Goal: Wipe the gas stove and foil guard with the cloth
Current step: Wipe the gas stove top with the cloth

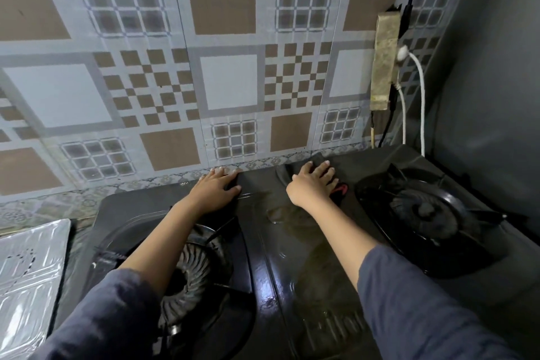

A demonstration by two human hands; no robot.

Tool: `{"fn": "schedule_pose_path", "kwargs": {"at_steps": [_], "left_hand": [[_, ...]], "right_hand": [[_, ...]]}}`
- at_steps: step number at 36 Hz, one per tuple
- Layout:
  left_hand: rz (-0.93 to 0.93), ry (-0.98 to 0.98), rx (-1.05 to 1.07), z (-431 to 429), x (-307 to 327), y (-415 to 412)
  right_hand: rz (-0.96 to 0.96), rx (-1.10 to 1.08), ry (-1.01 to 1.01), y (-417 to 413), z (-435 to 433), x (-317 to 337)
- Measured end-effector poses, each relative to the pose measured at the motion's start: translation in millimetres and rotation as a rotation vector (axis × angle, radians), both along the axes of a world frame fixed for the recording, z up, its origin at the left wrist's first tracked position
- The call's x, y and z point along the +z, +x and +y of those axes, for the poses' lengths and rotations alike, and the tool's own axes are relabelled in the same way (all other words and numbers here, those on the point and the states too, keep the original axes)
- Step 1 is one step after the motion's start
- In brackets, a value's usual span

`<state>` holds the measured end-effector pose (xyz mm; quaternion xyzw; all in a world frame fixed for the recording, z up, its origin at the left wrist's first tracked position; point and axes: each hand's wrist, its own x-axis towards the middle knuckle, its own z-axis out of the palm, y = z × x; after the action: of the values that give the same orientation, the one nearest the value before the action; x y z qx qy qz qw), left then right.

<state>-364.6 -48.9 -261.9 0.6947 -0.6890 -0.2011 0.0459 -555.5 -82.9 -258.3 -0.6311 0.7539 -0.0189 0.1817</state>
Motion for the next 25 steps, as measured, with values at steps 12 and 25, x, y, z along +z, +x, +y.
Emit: {"fn": "schedule_pose_path", "kwargs": {"at_steps": [12,25], "left_hand": [[-0.032,0.003,0.09,12.3,-6.6,3.4],[-0.037,-0.023,0.179,20.3,-5.8,4.1]], "right_hand": [[-0.017,0.567,-0.113,11.9,31.3,-9.1],[-0.139,1.012,-0.174,-9.1,45.9,-6.8]]}}
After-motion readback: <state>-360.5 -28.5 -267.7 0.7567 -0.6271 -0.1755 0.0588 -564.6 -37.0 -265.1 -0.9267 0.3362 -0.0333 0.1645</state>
